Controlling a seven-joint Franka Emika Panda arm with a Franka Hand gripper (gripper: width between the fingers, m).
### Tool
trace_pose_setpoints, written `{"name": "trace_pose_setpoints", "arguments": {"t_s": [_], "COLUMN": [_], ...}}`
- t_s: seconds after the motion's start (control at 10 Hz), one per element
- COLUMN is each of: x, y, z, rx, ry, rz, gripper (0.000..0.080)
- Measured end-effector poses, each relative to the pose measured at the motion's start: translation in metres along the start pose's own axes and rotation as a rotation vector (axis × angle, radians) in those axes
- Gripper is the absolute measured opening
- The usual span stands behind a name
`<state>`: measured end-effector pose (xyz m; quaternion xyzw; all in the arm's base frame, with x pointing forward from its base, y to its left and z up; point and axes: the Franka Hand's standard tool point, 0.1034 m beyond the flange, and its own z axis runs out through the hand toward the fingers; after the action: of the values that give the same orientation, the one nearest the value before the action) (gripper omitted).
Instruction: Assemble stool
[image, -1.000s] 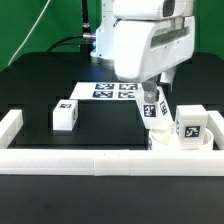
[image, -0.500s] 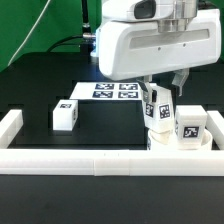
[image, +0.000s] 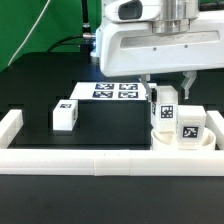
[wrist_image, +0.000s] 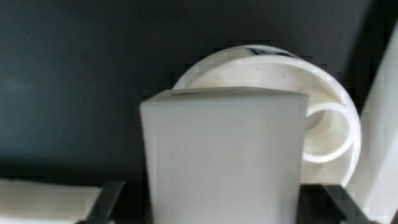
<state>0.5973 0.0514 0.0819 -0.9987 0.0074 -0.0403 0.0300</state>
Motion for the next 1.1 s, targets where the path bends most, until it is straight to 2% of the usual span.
{"name": "trace_pose_setpoints", "arguments": {"t_s": [0.2, 0.6, 1.1], "x": [0.0012, 0.0015, -0.0019], "y": [0.0011, -0.0037, -0.006], "z": [0.0007, 0.0009, 0.0027], "rx": [0.031, 0.049, 0.08], "ry": [0.011, 0.013, -0.012], "rz": [0.222, 0.414, 0.876], "gripper": [0.0343, 0.0343, 0.0343]}}
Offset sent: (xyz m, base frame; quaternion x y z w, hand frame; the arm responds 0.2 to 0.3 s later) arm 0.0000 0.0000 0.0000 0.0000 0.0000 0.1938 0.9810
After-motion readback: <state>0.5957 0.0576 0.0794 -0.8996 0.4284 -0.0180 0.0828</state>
